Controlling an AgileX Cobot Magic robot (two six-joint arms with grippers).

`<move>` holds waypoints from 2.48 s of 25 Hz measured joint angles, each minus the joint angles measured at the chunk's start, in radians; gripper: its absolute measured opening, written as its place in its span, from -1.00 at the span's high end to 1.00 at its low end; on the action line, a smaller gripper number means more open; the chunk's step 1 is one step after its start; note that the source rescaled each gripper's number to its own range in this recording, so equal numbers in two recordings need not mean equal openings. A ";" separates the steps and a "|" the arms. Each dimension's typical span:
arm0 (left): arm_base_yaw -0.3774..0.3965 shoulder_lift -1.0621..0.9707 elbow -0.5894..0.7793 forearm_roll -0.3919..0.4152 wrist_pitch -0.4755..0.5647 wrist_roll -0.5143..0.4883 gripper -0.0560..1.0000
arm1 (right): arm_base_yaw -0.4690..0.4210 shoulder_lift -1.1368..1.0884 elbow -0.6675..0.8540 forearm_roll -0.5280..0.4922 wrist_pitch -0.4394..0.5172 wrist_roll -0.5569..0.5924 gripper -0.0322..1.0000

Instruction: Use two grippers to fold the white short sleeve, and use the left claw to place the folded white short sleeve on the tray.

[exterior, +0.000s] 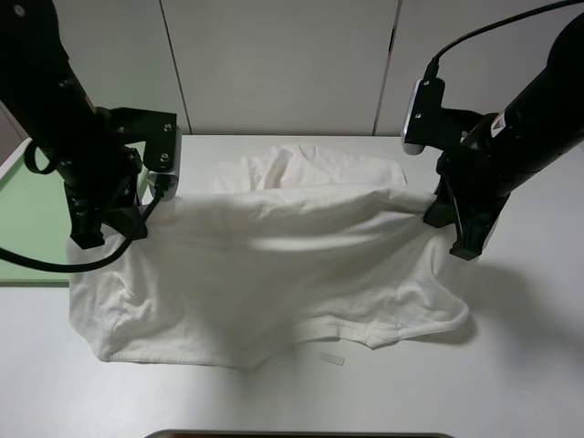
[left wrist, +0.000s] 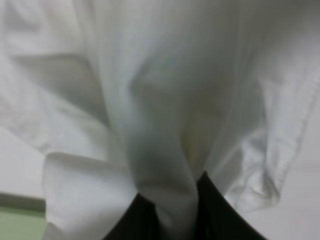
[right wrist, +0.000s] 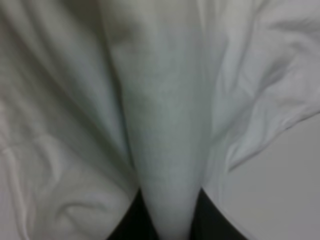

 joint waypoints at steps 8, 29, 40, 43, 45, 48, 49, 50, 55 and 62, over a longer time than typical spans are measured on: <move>0.000 -0.187 0.000 -0.002 0.009 0.000 0.86 | 0.000 -0.133 0.000 0.000 0.054 0.000 0.91; -0.005 -0.462 -0.223 0.127 0.050 -0.093 0.86 | 0.002 -0.244 -0.357 0.009 0.393 0.000 0.91; -0.009 -0.462 -0.411 0.230 0.055 -0.097 0.86 | 0.003 -0.245 -0.568 0.023 0.476 0.000 0.91; -0.009 -0.462 -0.427 0.230 0.058 -0.097 0.86 | 0.003 -0.245 -0.600 0.024 0.503 0.000 0.91; -0.009 -0.462 -0.435 0.230 0.069 -0.097 0.86 | 0.003 -0.246 -0.615 0.026 0.518 0.000 0.91; -0.010 -0.462 -0.438 0.230 0.084 -0.097 0.86 | 0.003 -0.258 -0.620 0.029 0.524 0.002 0.91; -0.010 -0.462 -0.440 0.230 0.098 -0.097 0.86 | 0.003 -0.265 -0.620 0.030 0.524 0.005 0.91; -0.010 -0.462 -0.440 0.229 0.107 -0.097 0.86 | 0.004 -0.275 -0.620 0.031 0.524 0.006 0.91; -0.012 -0.462 -0.441 0.214 0.171 -0.097 0.86 | 0.005 -0.339 -0.620 0.037 0.525 0.024 0.91; -0.015 -0.499 -0.442 0.183 0.255 -0.117 0.86 | 0.005 -0.444 -0.620 0.063 0.532 0.074 0.91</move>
